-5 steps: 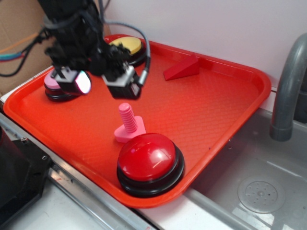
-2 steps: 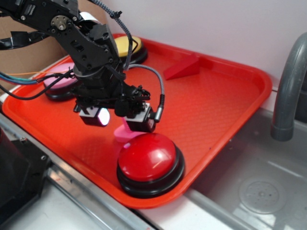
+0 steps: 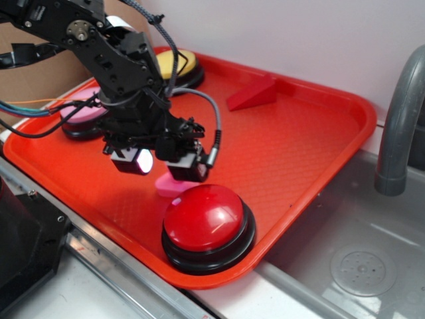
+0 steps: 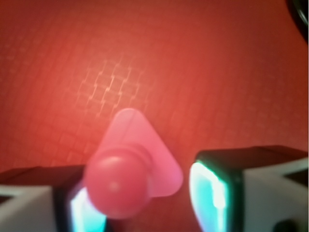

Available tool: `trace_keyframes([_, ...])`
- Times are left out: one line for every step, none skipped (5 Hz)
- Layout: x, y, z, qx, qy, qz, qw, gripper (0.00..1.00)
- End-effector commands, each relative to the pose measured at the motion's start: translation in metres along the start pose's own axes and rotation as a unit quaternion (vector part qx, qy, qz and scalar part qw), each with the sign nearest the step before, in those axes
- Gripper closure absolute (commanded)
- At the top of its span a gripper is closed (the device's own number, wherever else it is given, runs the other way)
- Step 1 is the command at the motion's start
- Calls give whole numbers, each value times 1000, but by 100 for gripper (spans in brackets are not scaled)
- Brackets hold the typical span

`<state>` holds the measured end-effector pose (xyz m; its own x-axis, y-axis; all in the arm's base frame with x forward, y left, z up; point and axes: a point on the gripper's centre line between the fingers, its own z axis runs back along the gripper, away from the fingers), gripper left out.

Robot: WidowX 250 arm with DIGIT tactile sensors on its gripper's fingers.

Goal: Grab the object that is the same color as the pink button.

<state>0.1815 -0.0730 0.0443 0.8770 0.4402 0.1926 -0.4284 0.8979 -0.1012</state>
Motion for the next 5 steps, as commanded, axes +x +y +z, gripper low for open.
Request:
trace_keyframes([11, 1, 9, -18, -8, -30, 999, 100])
trace_keyframes([15, 2, 23, -11, -13, -51, 999, 100])
trace_keyframes([23, 5, 45, 5, -5, -83, 997, 100])
trace_keyframes([31, 20, 72, 6, 17, -111, 994, 100])
trace_keyframes([49, 42, 92, -27, 83, -166, 982, 100])
